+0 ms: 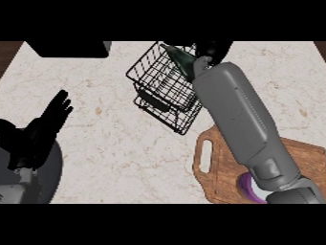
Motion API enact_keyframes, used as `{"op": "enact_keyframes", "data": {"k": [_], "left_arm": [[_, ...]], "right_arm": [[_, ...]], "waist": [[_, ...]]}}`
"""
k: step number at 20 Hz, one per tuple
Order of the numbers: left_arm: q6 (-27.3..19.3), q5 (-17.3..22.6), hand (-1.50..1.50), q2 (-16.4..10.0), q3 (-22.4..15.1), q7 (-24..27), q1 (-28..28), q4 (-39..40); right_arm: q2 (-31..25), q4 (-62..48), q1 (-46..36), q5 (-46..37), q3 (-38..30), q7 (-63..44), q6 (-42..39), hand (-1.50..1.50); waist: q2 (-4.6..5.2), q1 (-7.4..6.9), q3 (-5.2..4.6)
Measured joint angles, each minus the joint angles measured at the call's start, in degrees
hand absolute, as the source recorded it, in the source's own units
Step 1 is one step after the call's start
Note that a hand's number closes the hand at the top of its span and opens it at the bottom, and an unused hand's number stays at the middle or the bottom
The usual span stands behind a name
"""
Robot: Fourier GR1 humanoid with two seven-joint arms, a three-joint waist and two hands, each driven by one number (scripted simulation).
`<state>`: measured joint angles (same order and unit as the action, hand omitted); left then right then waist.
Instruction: Pick the eggplant from the cutting board and place it in the tiered basket
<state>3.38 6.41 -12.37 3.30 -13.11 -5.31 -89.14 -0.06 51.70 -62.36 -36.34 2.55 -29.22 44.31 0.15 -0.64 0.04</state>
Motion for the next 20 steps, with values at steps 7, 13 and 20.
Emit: {"op": "enact_keyframes", "data": {"k": [7,13,20], "left_arm": [[0.0,0.3,0.00,-0.3,1.1,-0.5,0.6,-1.1],[0.6,0.6,0.00,-0.8,2.0,-0.5,2.1,-1.8],[0.7,-0.2,0.00,0.0,1.7,1.0,3.7,-2.1]], "right_arm": [[-2.8,11.3,5.6,4.6,-5.0,1.9,3.1,-1.50],[-10.3,24.7,14.2,6.0,-8.7,-1.6,0.2,-1.50],[-19.5,44.2,27.5,11.6,-14.7,-6.3,-7.9,-1.50]], "waist": [[-0.30,0.80,-0.01],[-0.58,1.68,-0.03],[-0.56,1.93,-0.04]]}}
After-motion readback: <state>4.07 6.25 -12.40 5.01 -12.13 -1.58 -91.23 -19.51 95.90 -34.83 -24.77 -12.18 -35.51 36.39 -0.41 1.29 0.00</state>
